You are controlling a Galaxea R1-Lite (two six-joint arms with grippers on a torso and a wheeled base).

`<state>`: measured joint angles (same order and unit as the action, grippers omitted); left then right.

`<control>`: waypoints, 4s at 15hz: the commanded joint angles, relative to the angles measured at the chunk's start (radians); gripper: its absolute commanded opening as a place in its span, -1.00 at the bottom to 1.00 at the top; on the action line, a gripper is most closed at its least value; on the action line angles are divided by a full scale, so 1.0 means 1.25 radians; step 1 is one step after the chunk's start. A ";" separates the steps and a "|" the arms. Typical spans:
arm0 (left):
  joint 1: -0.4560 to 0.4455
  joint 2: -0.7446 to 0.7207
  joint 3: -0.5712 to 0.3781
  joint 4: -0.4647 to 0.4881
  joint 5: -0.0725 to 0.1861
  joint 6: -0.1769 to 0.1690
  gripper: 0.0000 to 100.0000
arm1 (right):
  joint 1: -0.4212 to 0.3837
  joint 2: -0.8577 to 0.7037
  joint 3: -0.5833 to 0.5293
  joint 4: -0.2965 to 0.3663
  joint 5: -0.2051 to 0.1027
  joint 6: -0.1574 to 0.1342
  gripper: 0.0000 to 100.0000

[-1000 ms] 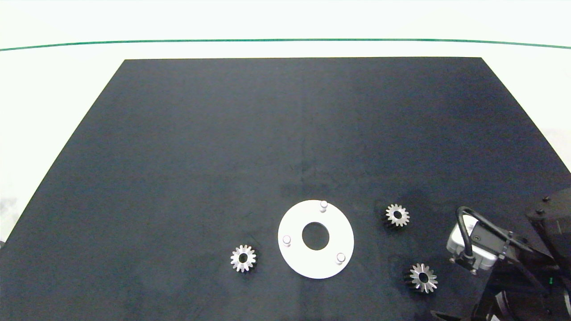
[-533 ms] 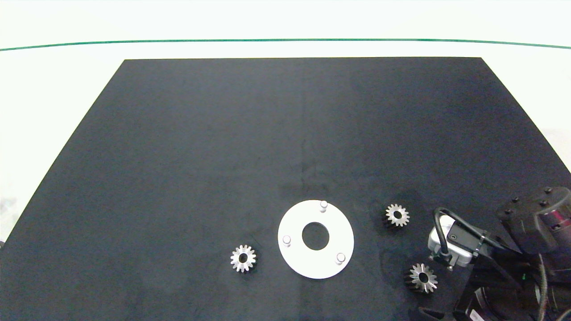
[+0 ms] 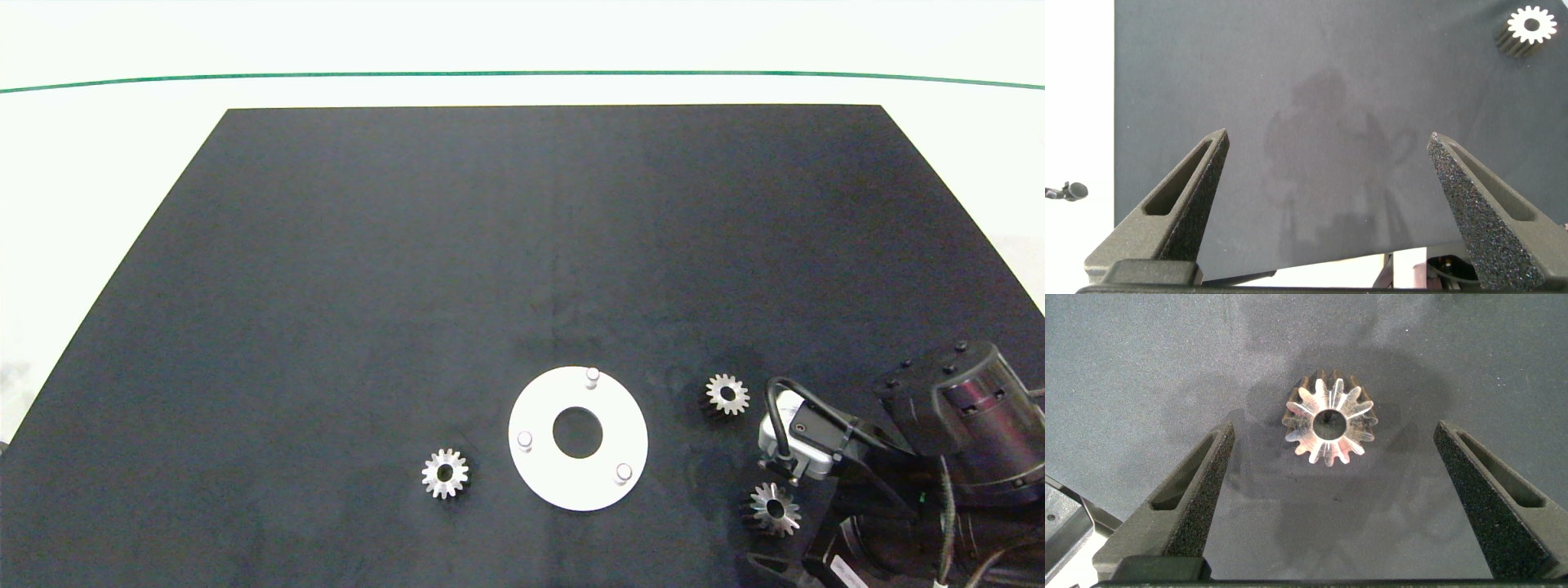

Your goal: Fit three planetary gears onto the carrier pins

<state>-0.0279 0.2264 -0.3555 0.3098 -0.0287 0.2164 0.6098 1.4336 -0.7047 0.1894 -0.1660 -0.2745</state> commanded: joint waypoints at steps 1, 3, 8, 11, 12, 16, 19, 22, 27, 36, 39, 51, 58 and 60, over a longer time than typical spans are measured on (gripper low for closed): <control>-0.001 0.001 -0.003 0.001 0.000 0.001 1.00 | 0.001 0.003 -0.004 0.001 0.000 0.000 0.93; -0.001 0.001 -0.005 0.001 0.000 0.001 1.00 | 0.002 0.008 -0.006 0.001 -0.001 0.000 0.83; 0.000 -0.002 -0.005 0.001 0.000 0.001 1.00 | 0.010 0.028 -0.009 -0.007 0.001 0.001 0.62; -0.001 -0.002 -0.005 0.001 0.000 0.001 1.00 | 0.013 0.031 -0.008 -0.013 0.001 0.001 0.50; -0.001 -0.002 -0.005 0.001 0.000 0.001 1.00 | 0.013 0.031 -0.009 -0.014 0.000 0.001 0.47; -0.003 -0.002 -0.010 0.000 0.000 0.001 1.00 | 0.014 0.032 -0.007 -0.014 0.000 0.001 0.32; -0.005 -0.002 -0.010 0.000 0.000 0.001 1.00 | 0.013 0.039 -0.007 -0.014 0.000 0.001 0.20; -0.005 -0.002 -0.009 0.000 0.000 0.000 1.00 | 0.013 0.046 -0.007 -0.015 -0.001 0.001 0.09; -0.006 -0.004 -0.009 0.000 0.000 0.000 1.00 | 0.012 0.058 -0.009 -0.018 -0.003 0.001 -0.12; -0.006 -0.004 -0.010 -0.001 -0.002 0.000 1.00 | 0.010 0.057 -0.007 -0.016 -0.005 0.001 -0.49; -0.006 -0.003 -0.010 -0.006 -0.002 0.000 1.00 | 0.010 0.056 -0.008 -0.016 -0.005 0.001 -0.61; -0.005 -0.002 -0.005 -0.006 -0.002 0.001 1.00 | 0.099 -0.020 -0.065 0.018 -0.059 -0.016 -0.68; -0.002 0.004 -0.015 -0.007 -0.002 0.002 1.00 | 0.181 0.020 -0.238 0.195 -0.071 -0.014 -0.68; -0.001 0.005 -0.015 -0.007 -0.002 0.002 1.00 | 0.181 0.059 -0.254 0.192 -0.072 -0.015 -0.68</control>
<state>-0.0298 0.2302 -0.3738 0.2981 -0.0302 0.2179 0.8345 1.4687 -1.0053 0.4285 -0.2545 -0.2900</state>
